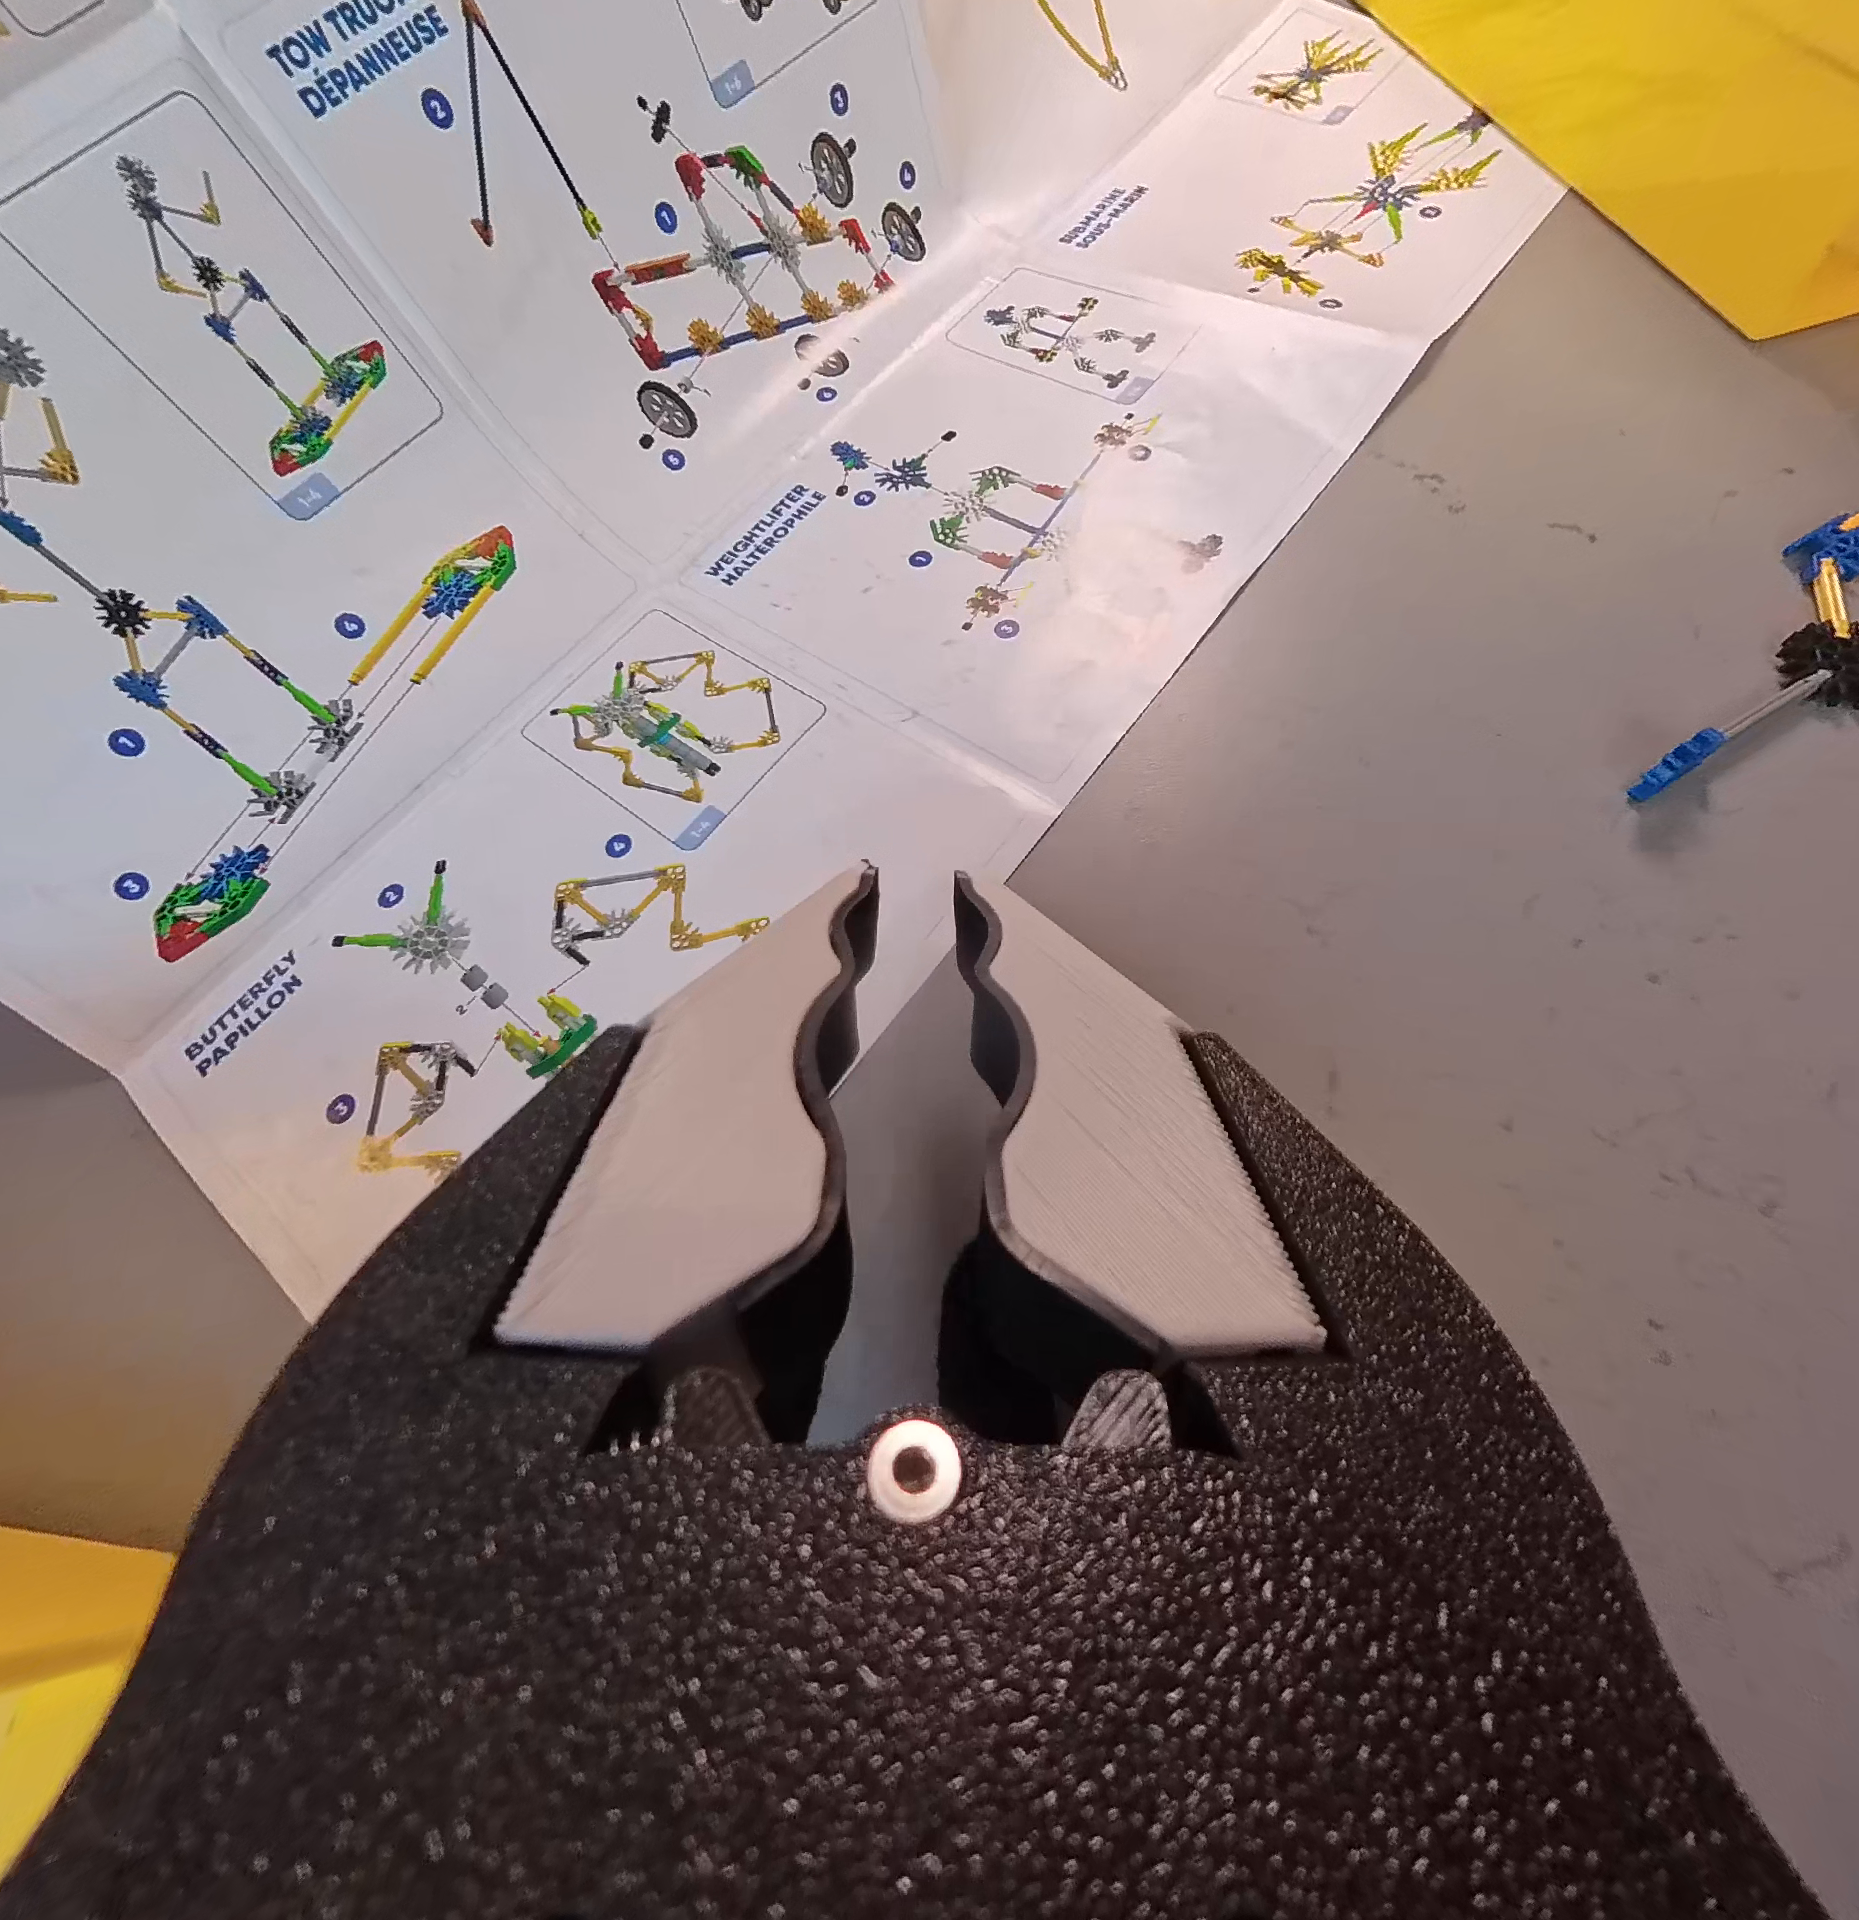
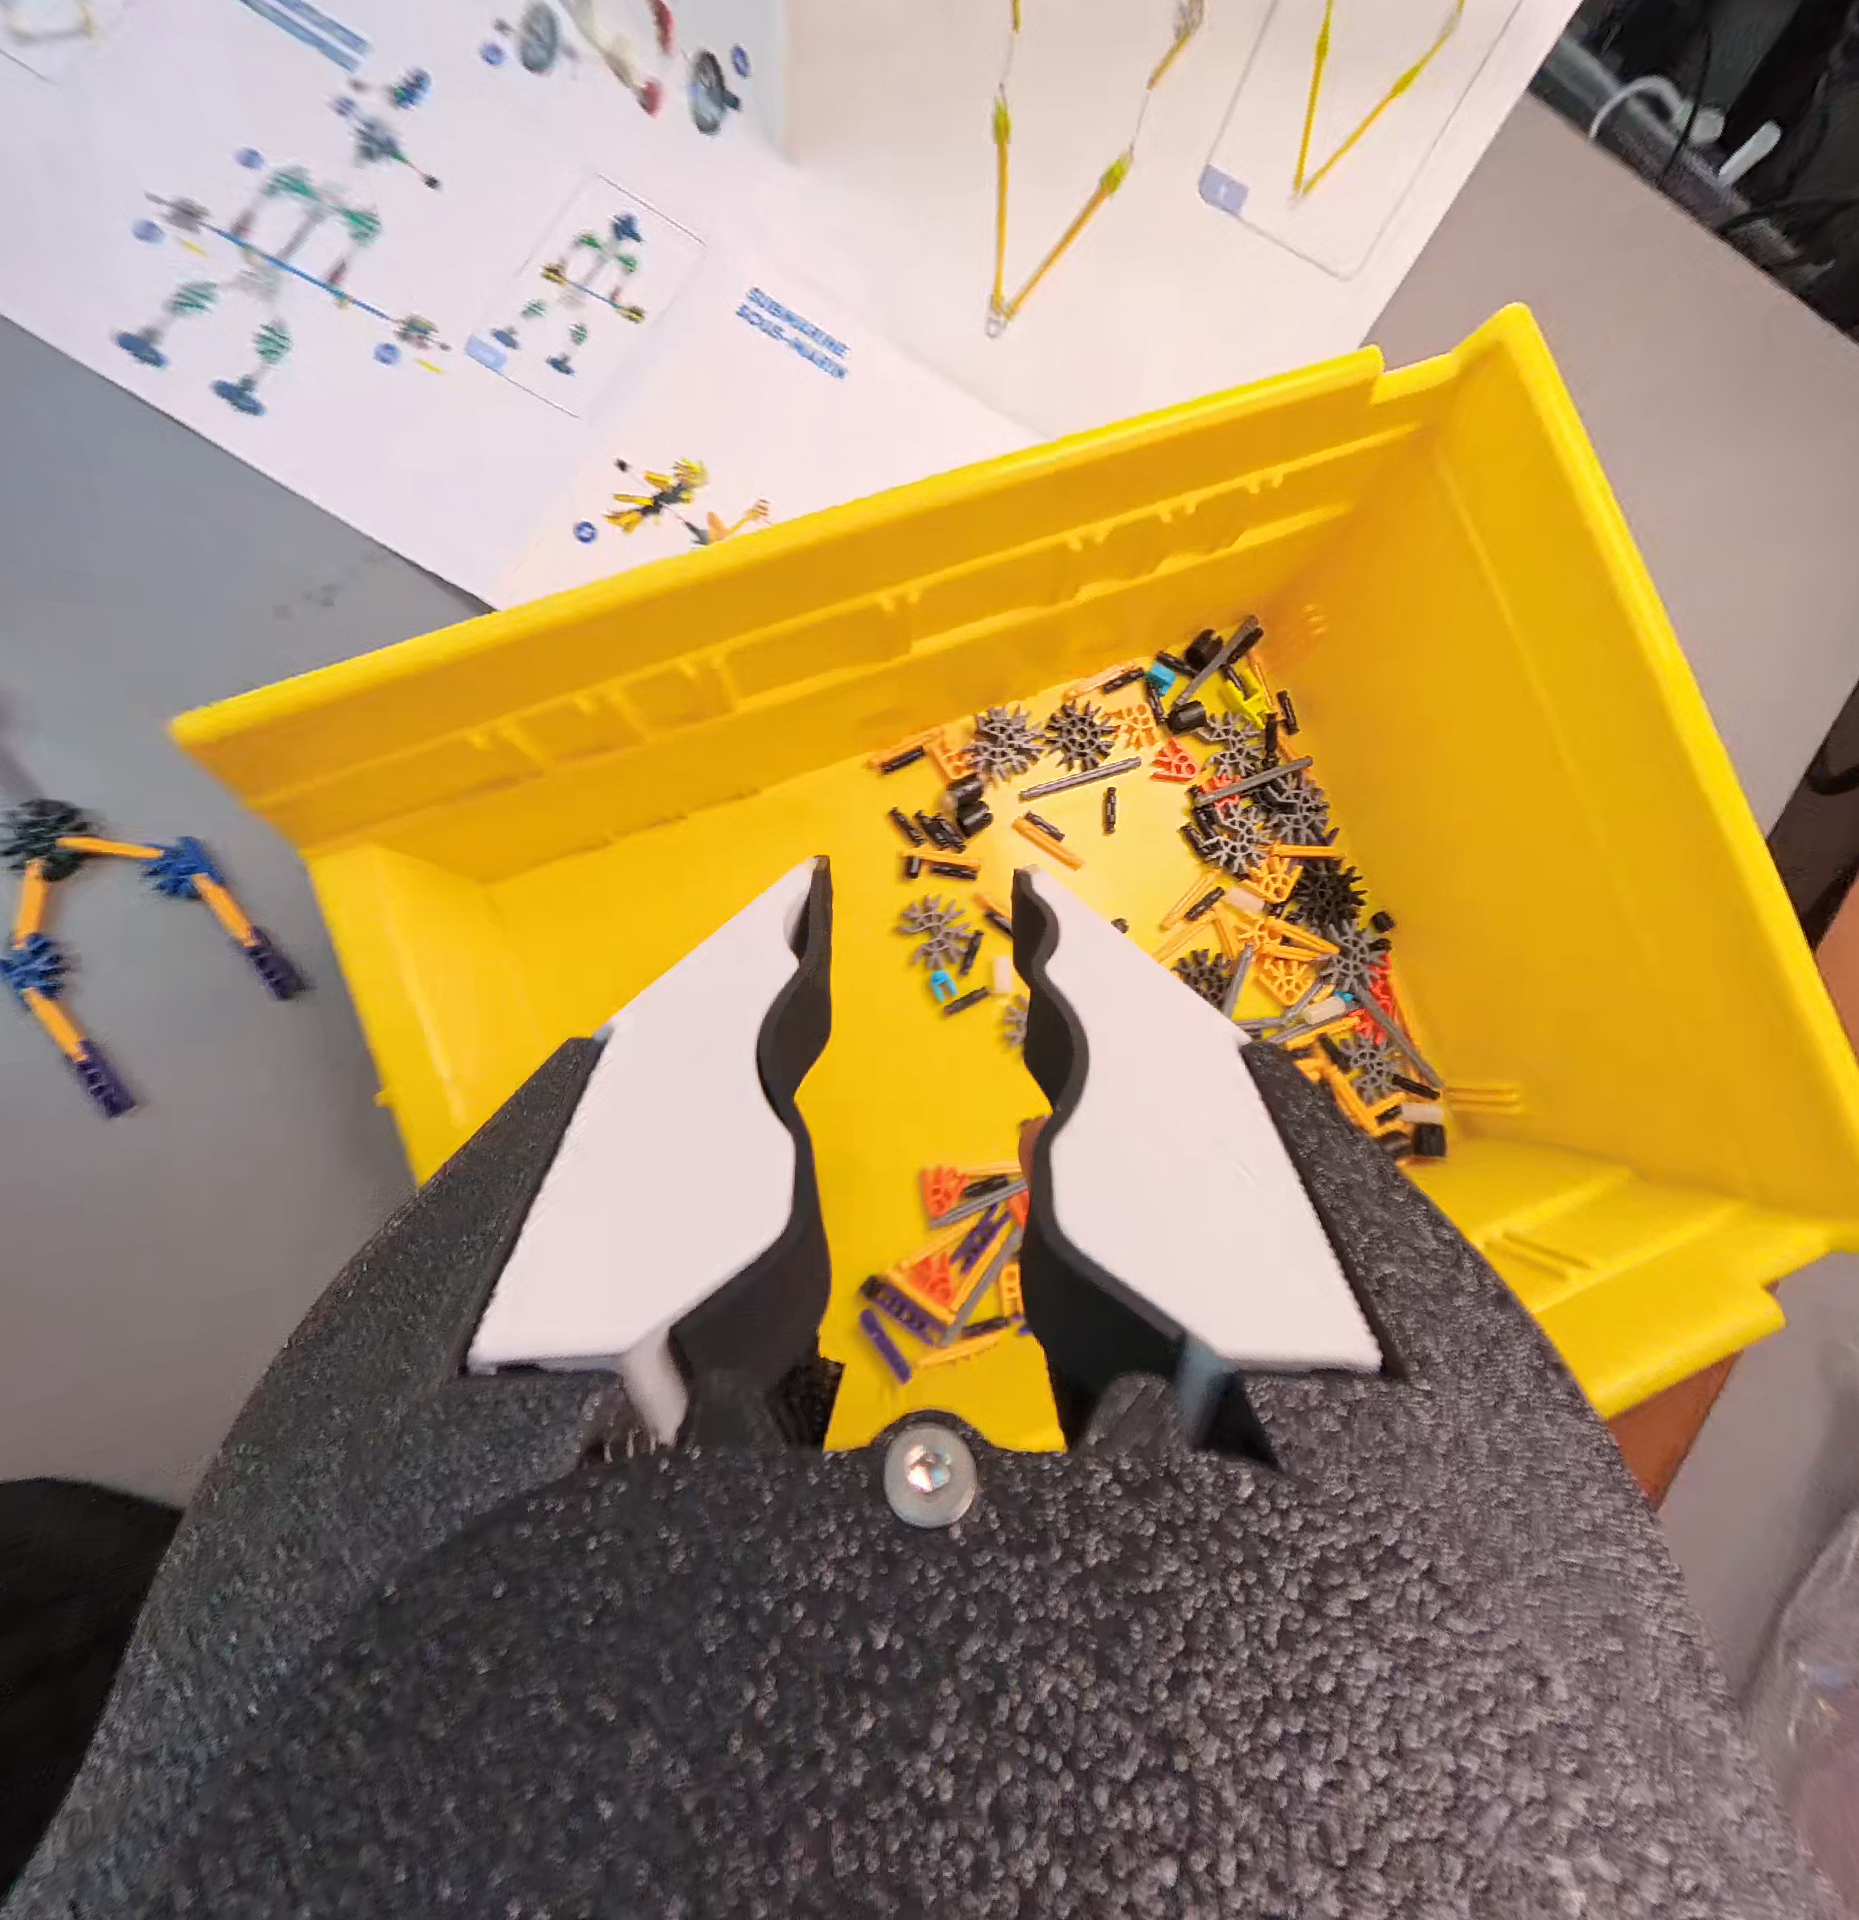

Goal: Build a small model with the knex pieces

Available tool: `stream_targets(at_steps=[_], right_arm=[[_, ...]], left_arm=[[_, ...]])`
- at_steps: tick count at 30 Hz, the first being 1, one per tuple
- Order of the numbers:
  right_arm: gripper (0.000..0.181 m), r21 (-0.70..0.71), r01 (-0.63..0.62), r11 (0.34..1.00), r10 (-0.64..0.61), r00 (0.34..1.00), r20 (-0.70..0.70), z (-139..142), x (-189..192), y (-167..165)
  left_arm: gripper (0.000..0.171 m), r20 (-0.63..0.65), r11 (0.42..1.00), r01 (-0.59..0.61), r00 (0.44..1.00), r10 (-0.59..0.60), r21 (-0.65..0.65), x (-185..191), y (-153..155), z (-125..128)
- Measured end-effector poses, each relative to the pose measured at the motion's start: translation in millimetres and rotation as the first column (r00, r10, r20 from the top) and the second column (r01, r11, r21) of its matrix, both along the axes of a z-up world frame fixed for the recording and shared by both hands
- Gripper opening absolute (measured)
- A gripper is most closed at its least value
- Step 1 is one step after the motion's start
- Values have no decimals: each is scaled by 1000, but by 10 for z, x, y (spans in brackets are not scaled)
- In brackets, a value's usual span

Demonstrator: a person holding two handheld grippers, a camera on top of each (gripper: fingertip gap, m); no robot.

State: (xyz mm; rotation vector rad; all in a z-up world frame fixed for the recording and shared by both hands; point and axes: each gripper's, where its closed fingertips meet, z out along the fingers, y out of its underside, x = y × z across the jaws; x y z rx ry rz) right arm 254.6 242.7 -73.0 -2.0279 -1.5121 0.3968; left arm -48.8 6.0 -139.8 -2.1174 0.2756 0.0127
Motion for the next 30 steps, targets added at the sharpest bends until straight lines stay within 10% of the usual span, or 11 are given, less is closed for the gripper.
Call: stream_targets(at_steps=[13,19,23,27,30], right_arm=[[20,-125,71,990,-42,974,221,-910,-386,473],[19,-123,66,990,-40,978,206,-819,-369,489],[19,-36,52,998,-51,998,41,-202,-414,415],[19,-7,-163,987,160,972,-170,477,-657,-465],[19,-36,-430,902,411,883,-226,446,-912,-1584]], left_arm=[[16,1,999,-33,999,33,-27,-131,-49,-78],[16,9,999,-27,1000,27,-18,-122,-49,-66],[16,17,1000,-23,1000,23,15,-103,-48,15],[18,35,998,23,999,-25,58,1,-47,110],[21,47,984,151,987,-156,94,249,-79,204]])
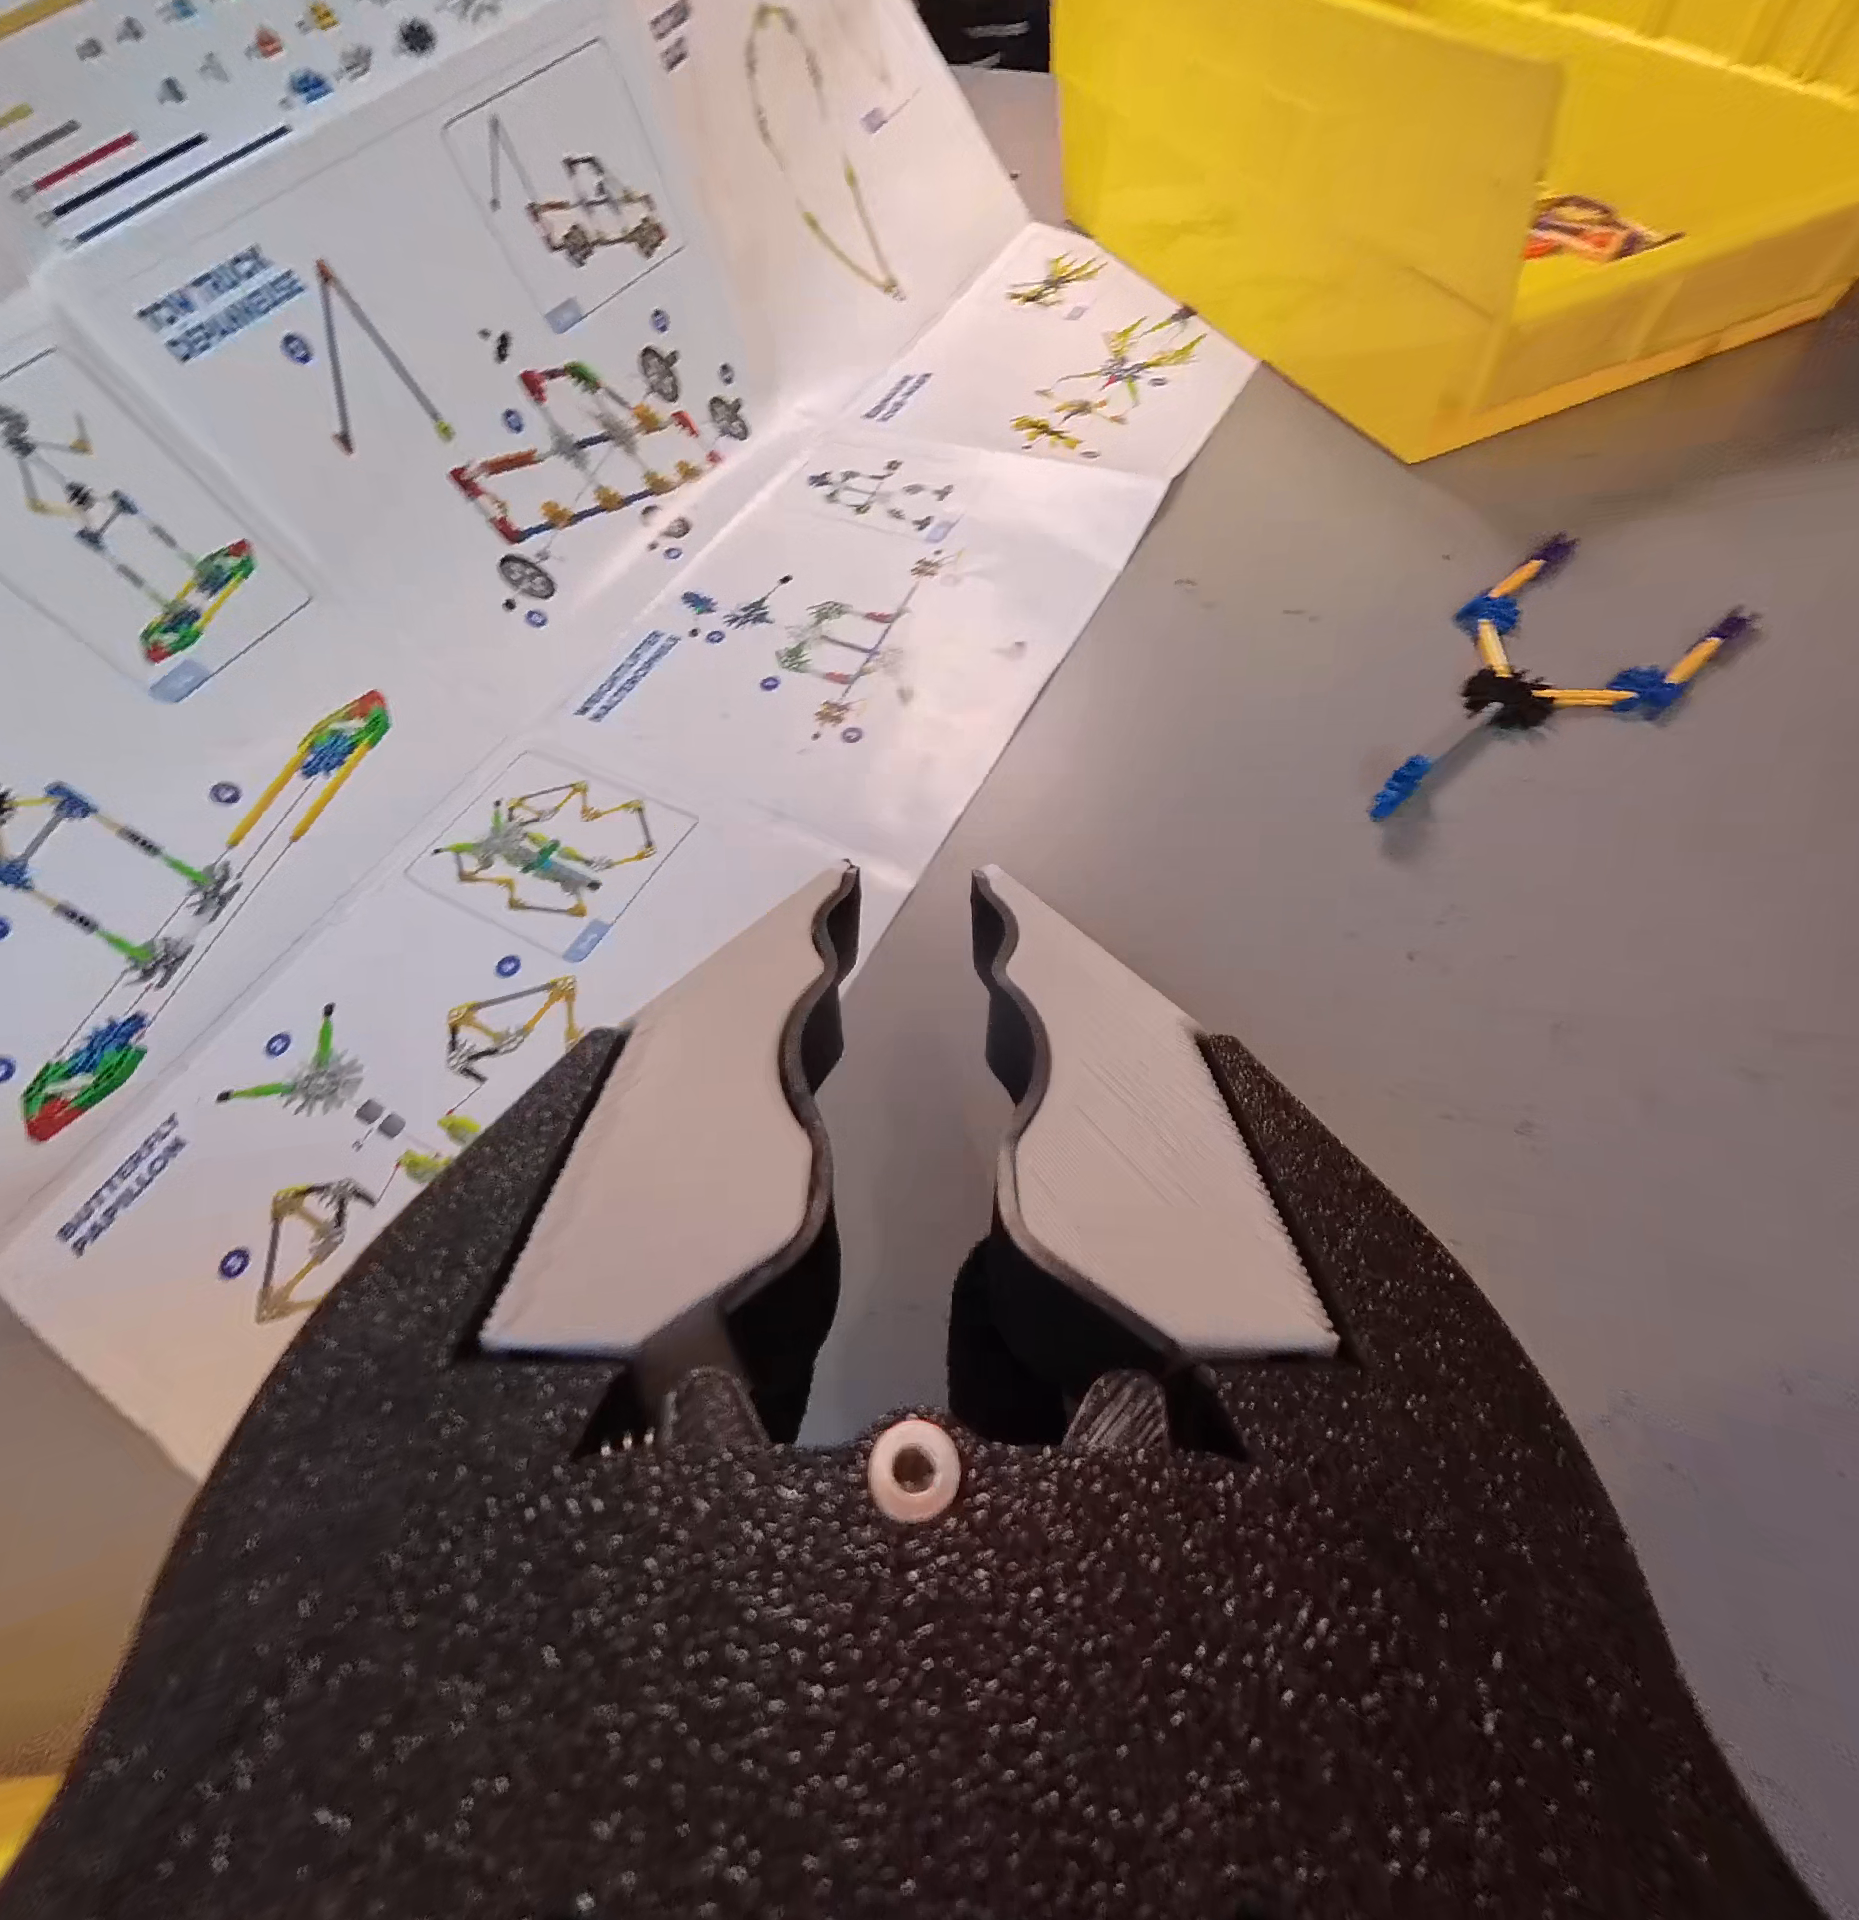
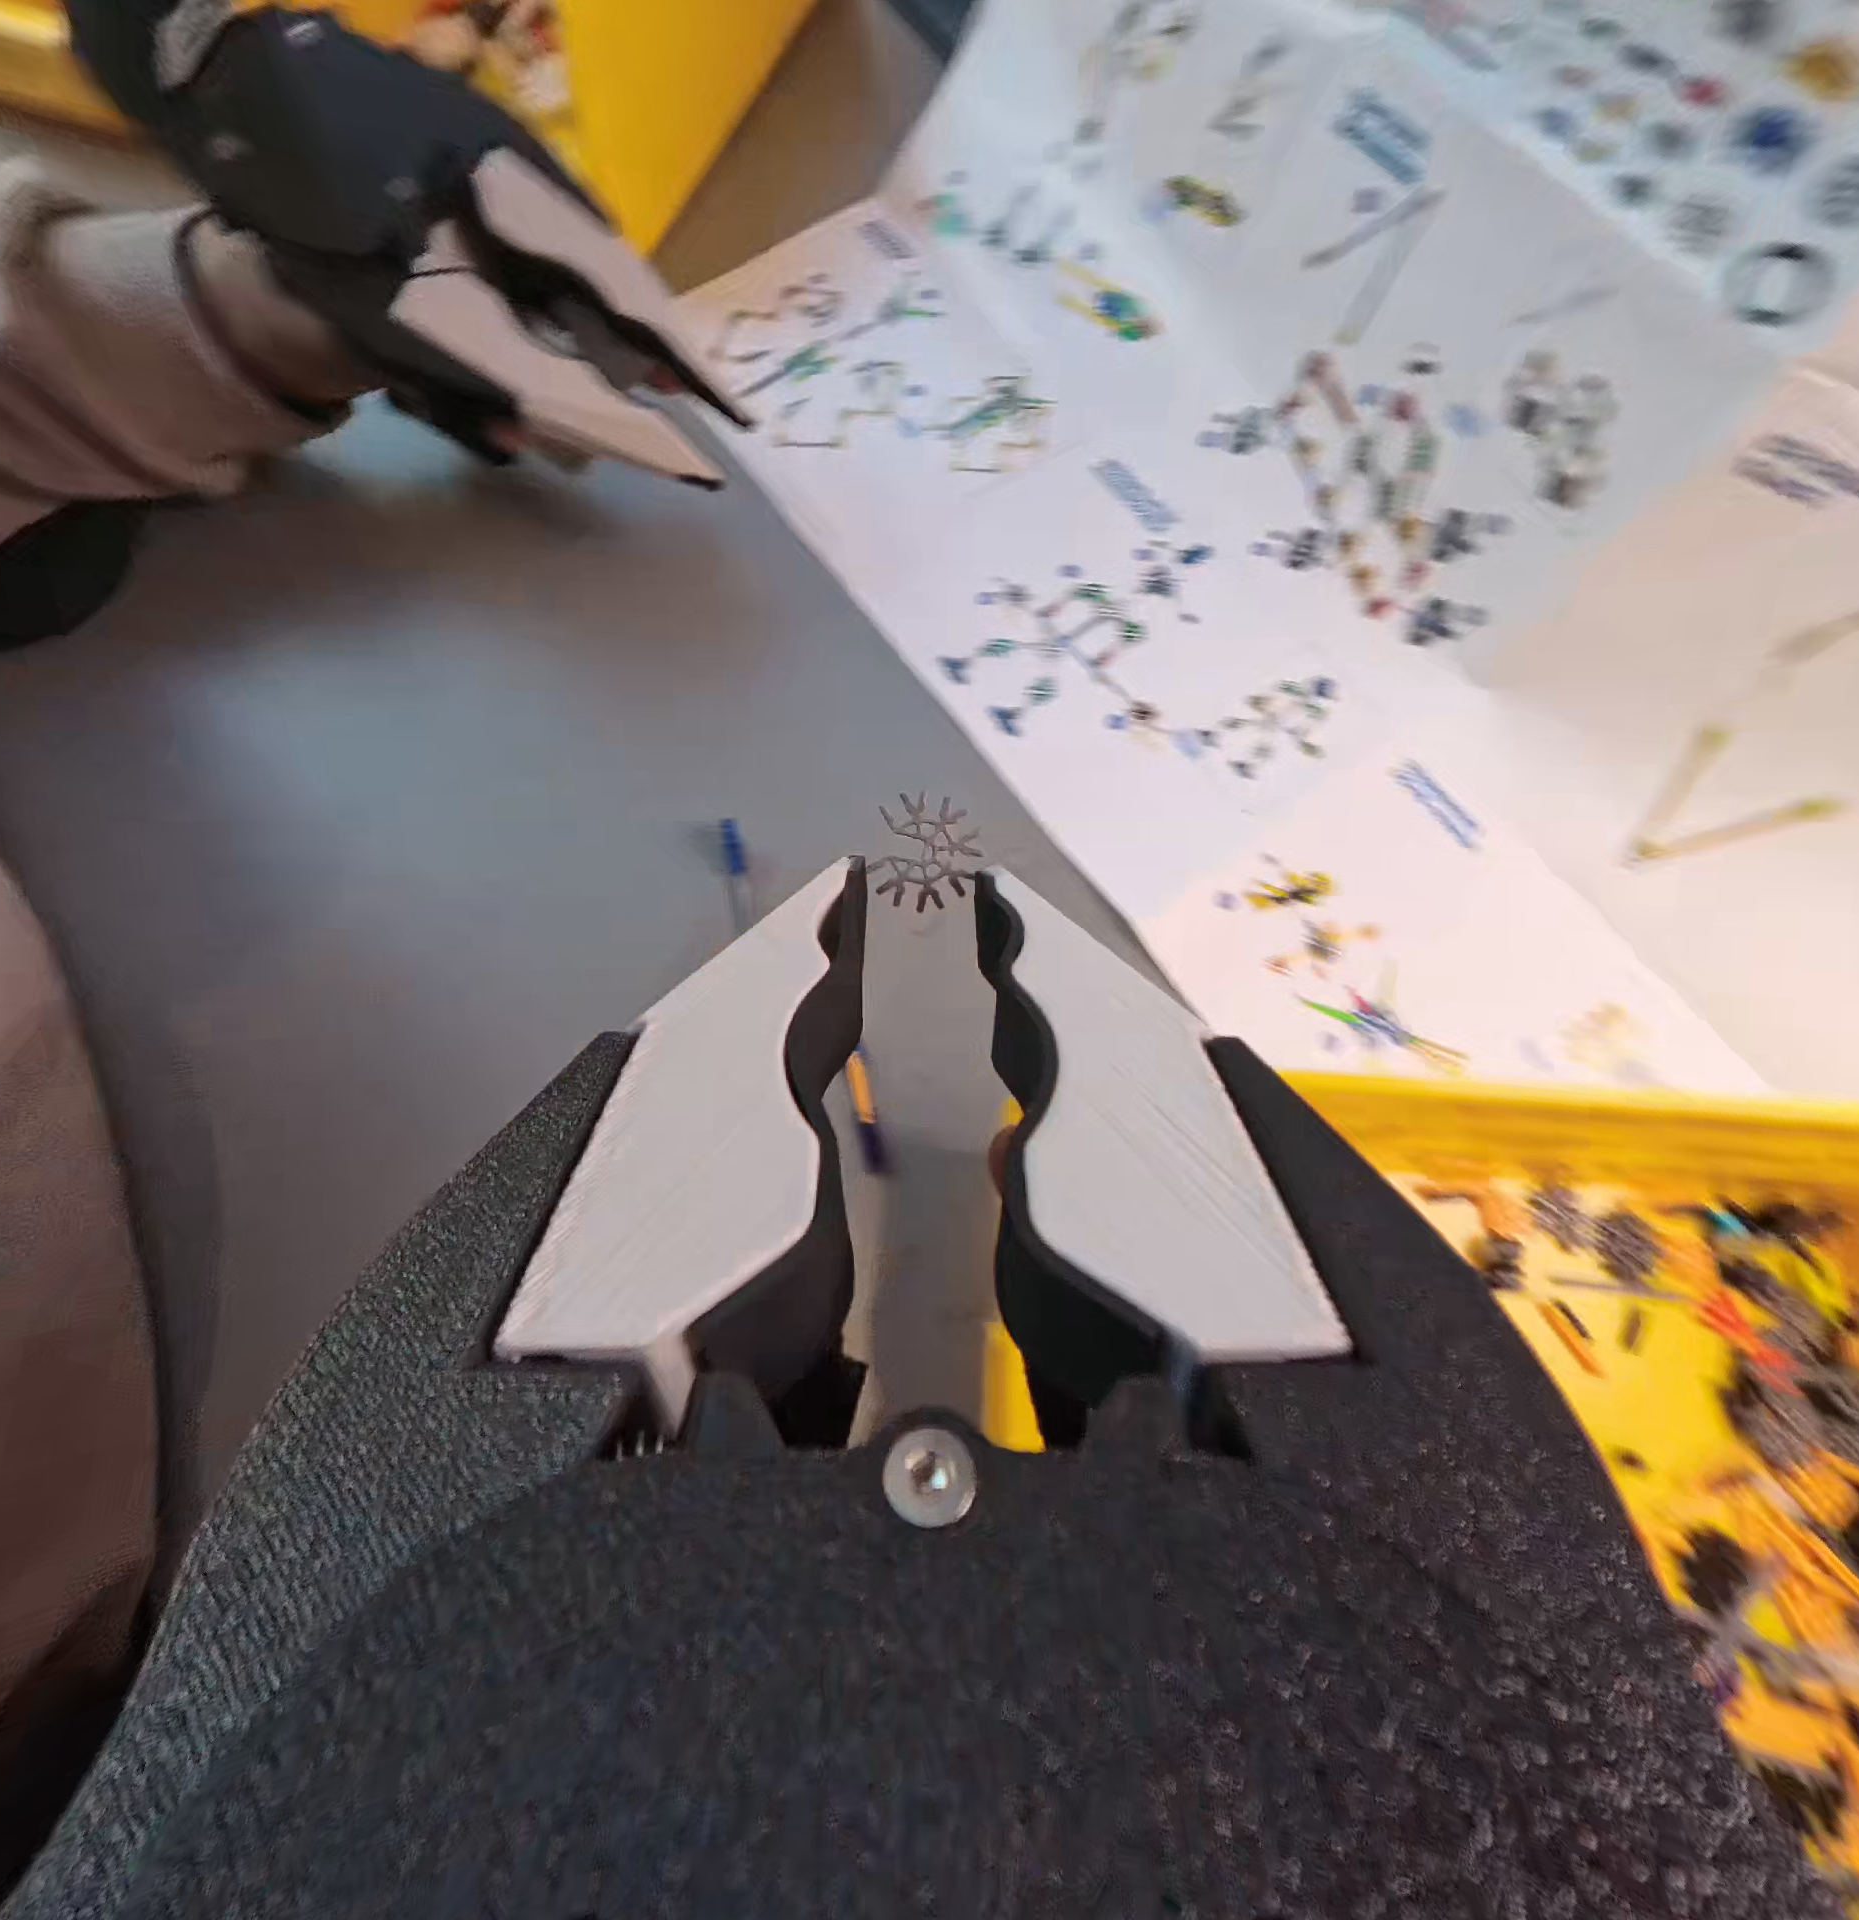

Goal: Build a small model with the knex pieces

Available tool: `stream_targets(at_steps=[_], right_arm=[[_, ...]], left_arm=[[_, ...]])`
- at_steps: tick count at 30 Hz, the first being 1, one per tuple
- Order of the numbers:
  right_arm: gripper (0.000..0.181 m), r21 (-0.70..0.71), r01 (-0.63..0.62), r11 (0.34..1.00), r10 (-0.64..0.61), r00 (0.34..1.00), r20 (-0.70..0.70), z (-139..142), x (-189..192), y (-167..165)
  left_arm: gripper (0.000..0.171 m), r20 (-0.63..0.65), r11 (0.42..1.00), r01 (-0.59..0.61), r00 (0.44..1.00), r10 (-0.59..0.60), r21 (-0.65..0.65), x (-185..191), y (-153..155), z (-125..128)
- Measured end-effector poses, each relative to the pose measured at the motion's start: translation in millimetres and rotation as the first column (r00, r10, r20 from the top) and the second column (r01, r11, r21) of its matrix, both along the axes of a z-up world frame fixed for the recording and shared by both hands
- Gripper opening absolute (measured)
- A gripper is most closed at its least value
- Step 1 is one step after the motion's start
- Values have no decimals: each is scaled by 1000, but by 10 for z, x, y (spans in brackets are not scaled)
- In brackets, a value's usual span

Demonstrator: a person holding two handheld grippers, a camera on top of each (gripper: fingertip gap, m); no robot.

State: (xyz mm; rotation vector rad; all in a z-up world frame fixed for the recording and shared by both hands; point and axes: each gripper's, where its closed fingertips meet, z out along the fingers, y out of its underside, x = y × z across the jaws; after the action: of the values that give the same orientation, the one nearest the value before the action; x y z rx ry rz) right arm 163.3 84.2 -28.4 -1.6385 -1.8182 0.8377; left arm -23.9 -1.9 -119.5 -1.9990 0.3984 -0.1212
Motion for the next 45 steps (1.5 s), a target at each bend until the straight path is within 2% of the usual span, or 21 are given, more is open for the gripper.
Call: stream_targets(at_steps=[3,5,7,11,16,20,25,28,35,40,45], right_arm=[[19,5,-209,978,208,977,56,-529,-252,-905],[20,-25,-294,955,295,952,86,-882,-420,-1325],[19,-8,-330,944,328,937,122,-1141,-578,-1513],[20,3,-378,926,373,914,159,-1314,-777,-1683],[20,67,-426,902,406,891,201,-1400,-878,-1697],[20,106,-465,879,435,872,224,-1425,-900,-1690],[29,122,-422,898,400,900,172,-1351,-954,-1602],[31,119,-369,922,362,929,78,-1109,-895,-1520],[32,51,-132,990,139,975,-173,-524,-534,-1098],[30,-15,21,1000,-25,964,-266,-419,-243,-813],[29,-37,132,991,-137,937,-322,-363,-104,-564]], left_arm=[[22,-1,991,137,991,-137,10,264,-74,48],[22,5,977,215,977,-214,-18,404,-160,47],[22,12,958,265,964,-265,-111,511,-287,-7],[22,-45,946,278,956,-289,-170,621,-537,-13],[24,-22,937,276,957,-288,-215,624,-823,-257],[27,40,936,287,958,-285,-203,657,-822,-289],[30,40,937,289,957,-287,-195,686,-775,-314],[32,76,942,272,962,-262,-195,732,-759,-340],[36,-11,941,248,966,-258,-229,811,-681,-470],[13,10,931,253,966,-260,-262,861,-652,-486],[0,-13,955,143,988,-152,-259,679,-595,-486]])
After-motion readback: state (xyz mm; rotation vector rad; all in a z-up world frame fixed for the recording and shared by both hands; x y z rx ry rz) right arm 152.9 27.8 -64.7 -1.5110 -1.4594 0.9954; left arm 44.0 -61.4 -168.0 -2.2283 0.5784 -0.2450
